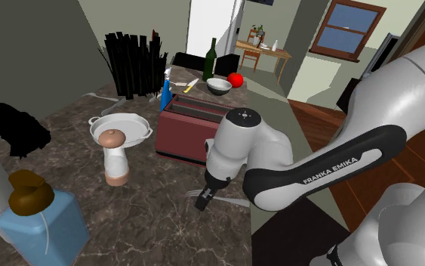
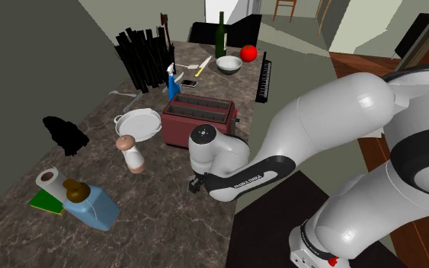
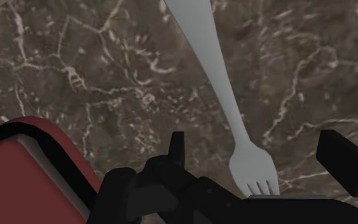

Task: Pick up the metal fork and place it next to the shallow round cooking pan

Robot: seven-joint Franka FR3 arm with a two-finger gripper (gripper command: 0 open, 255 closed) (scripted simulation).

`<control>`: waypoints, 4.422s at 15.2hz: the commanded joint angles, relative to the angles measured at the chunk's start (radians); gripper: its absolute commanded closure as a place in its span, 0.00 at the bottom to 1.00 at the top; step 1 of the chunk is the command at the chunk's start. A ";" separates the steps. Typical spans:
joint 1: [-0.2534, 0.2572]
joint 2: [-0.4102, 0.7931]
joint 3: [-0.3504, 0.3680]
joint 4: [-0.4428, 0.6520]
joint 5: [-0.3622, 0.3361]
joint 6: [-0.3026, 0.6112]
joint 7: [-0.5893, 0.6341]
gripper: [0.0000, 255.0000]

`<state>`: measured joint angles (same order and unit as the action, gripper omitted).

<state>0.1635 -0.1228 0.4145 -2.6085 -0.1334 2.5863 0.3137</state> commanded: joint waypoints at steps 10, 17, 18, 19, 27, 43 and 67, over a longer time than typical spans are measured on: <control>0.000 0.001 0.000 0.000 -0.001 0.001 0.000 1.00; 0.013 -0.051 -0.009 0.014 0.044 -0.059 -0.037 1.00; 0.016 -0.063 -0.011 0.018 0.053 -0.075 -0.045 1.00; 0.019 -0.075 -0.014 0.022 0.062 -0.090 -0.053 1.00; 0.038 -0.159 -0.034 0.067 0.111 -0.212 -0.100 1.00; -0.008 0.157 -0.024 0.497 -0.031 -0.352 -0.047 1.00; 0.059 0.621 -0.076 0.936 -0.212 -0.366 0.027 1.00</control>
<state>0.2223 0.4882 0.3422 -1.6716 -0.3409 2.2113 0.3383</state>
